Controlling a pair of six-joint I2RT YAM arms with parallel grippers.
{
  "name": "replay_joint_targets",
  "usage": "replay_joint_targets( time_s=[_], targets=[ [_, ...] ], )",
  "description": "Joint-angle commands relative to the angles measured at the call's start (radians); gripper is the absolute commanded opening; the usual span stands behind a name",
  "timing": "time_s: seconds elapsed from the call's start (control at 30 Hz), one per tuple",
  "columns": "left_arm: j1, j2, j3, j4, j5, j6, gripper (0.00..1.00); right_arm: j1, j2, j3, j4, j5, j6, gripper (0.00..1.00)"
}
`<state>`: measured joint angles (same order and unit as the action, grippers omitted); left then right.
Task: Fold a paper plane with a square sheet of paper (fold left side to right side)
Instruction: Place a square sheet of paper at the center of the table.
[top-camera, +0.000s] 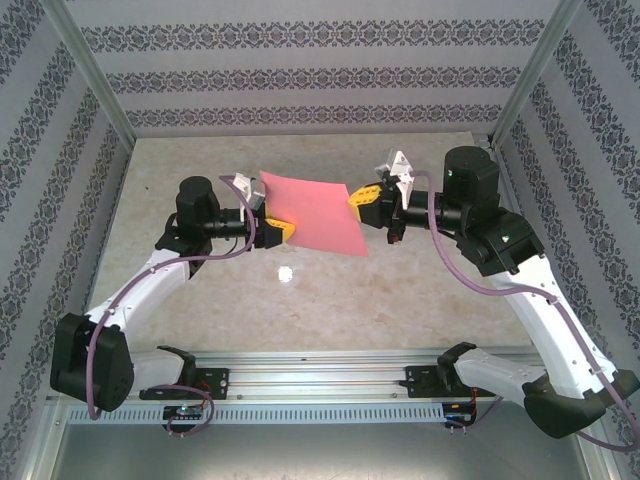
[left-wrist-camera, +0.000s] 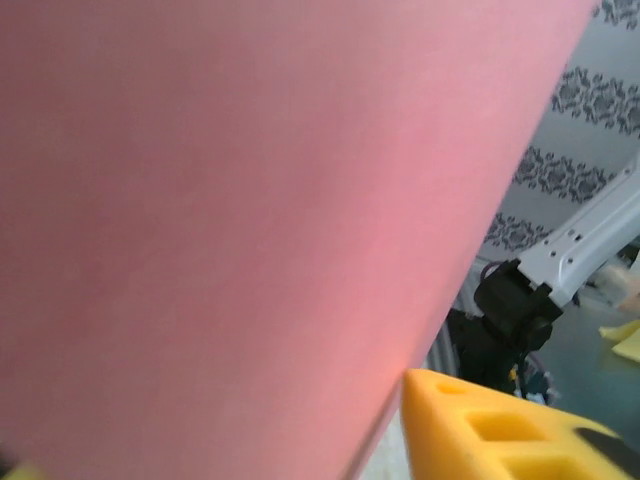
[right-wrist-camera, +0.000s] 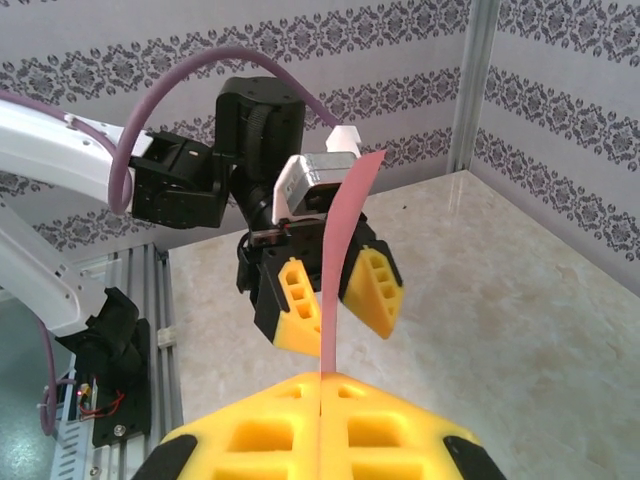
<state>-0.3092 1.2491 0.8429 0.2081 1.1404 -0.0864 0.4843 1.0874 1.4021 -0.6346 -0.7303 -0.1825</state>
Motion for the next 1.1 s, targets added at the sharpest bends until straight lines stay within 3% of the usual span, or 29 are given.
replay_joint_targets(
  time_s=[0.0, 0.13, 0.37, 0.43, 0.47, 0.5, 0.6, 0.8, 1.07],
  targets=[
    [-0.008, -0.013, 0.030, -0.052, 0.045, 0.045, 0.32, -0.029, -0.013, -0.036, 0.052, 0.009, 0.018, 0.00],
    [-0.009, -0.010, 0.028, -0.061, 0.017, 0.045, 0.18, -0.057, -0.022, -0.070, 0.084, 0.032, 0.041, 0.00],
    [-0.009, 0.013, 0.029, -0.101, -0.090, -0.027, 0.12, -0.106, -0.014, -0.136, 0.116, 0.123, 0.080, 0.00],
    [-0.009, 0.028, 0.037, -0.156, -0.156, -0.069, 0.11, -0.119, -0.010, -0.153, 0.107, 0.176, 0.092, 0.20],
    [-0.009, 0.038, 0.043, -0.186, -0.171, -0.088, 0.10, -0.125, -0.011, -0.164, 0.108, 0.202, 0.100, 0.24],
    [-0.009, 0.053, 0.052, -0.224, -0.182, -0.106, 0.10, -0.131, -0.012, -0.174, 0.108, 0.242, 0.110, 0.42],
    [-0.015, 0.114, 0.076, -0.350, -0.175, -0.170, 0.09, -0.161, -0.015, -0.199, 0.091, 0.356, 0.145, 0.53],
    [-0.031, 0.304, 0.082, -0.557, -0.224, -0.258, 0.00, -0.176, 0.005, -0.225, 0.029, 0.474, 0.225, 0.58],
    [-0.030, 0.436, 0.088, -0.590, -0.408, -0.306, 0.00, -0.156, 0.074, -0.296, 0.018, 0.530, 0.419, 0.57]
  ],
)
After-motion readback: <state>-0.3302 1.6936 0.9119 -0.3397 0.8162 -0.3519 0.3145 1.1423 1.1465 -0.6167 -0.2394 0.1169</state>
